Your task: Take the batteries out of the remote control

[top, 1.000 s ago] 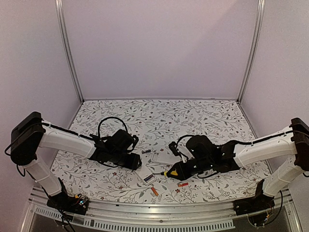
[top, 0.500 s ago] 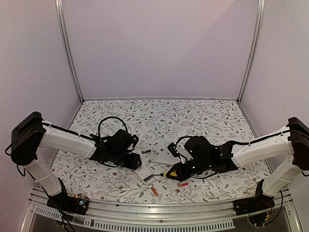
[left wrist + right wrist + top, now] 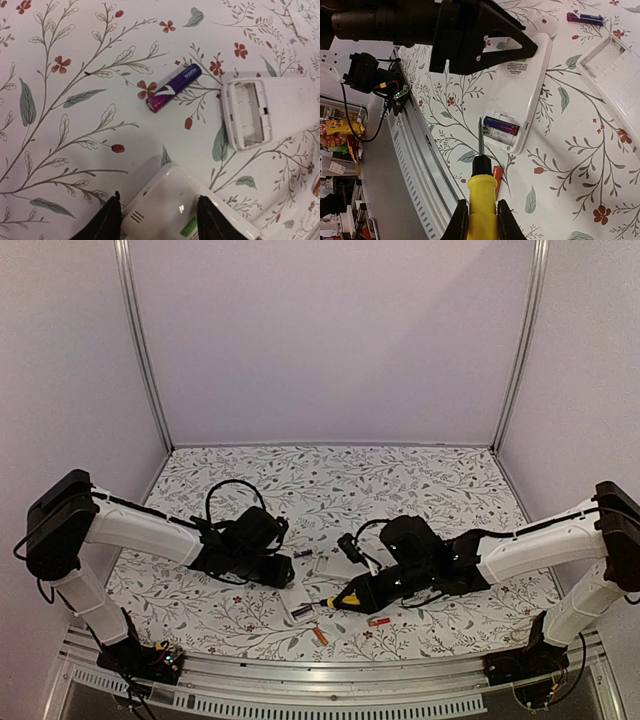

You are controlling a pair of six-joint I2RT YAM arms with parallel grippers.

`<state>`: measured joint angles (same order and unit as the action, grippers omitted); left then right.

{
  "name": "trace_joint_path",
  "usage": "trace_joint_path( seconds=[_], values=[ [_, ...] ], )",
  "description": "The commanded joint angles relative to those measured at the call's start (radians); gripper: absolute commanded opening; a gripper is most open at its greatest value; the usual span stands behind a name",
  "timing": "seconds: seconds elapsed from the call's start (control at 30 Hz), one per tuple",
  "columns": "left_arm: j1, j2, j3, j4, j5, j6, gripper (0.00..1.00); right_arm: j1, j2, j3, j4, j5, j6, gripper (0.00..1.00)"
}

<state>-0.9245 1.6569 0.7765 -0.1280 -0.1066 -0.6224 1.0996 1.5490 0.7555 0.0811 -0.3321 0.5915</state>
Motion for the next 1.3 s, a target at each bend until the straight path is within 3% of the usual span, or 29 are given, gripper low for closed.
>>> trace_joint_path(
  seconds=[0.0,0.47,0.93,1.27],
  values=[
    [-0.029,0.054,-0.014,-0.115,-0.002,-0.003,0.50,0.007,0.008,0.036,0.080,-0.067,0.007,0.00],
    [-0.032,0.055,-0.010,-0.133,-0.015,-0.002,0.50,0.010,-0.022,0.038,-0.076,0.018,0.054,0.00],
    [-0.031,0.054,-0.008,-0.140,-0.022,-0.002,0.50,0.029,0.008,0.030,-0.121,0.014,0.094,0.00],
    [-0.032,0.051,-0.002,-0.157,-0.026,0.004,0.50,0.032,0.053,0.045,-0.151,0.098,0.103,0.00]
  ],
)
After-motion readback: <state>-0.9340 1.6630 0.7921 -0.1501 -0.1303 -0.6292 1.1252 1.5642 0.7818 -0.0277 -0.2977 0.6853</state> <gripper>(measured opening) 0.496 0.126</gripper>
